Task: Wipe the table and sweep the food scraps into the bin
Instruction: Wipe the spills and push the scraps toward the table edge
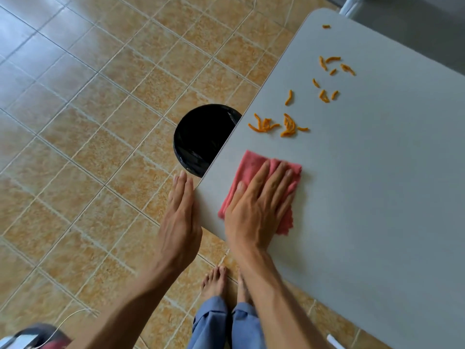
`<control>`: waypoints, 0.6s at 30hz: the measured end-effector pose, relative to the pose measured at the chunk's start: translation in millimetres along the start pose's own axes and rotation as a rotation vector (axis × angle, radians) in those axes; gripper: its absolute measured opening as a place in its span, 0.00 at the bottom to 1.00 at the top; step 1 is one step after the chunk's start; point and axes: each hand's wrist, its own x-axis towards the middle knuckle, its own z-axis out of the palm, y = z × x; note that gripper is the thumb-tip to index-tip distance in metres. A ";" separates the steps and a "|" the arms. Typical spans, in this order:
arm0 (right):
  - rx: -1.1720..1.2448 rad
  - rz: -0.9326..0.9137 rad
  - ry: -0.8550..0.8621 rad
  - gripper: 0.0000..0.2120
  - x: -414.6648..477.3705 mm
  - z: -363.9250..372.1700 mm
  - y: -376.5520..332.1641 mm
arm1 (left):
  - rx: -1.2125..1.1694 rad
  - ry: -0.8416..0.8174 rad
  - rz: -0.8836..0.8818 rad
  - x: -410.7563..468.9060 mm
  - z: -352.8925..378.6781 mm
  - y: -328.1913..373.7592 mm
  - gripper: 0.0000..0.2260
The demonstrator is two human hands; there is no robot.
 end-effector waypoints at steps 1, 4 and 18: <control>0.009 -0.037 0.003 0.27 -21.5 0.7 -2.5 | -0.013 0.007 -0.040 -0.5 -0.4 -3.8 0.26; -0.026 -0.206 -0.009 0.26 -61.7 5.0 -11.2 | -0.051 0.002 -0.077 -2.8 -2.3 -12.4 0.26; 0.039 -0.001 -0.006 0.30 71.2 11.0 -25.5 | -0.035 0.126 0.012 45.0 6.0 32.4 0.25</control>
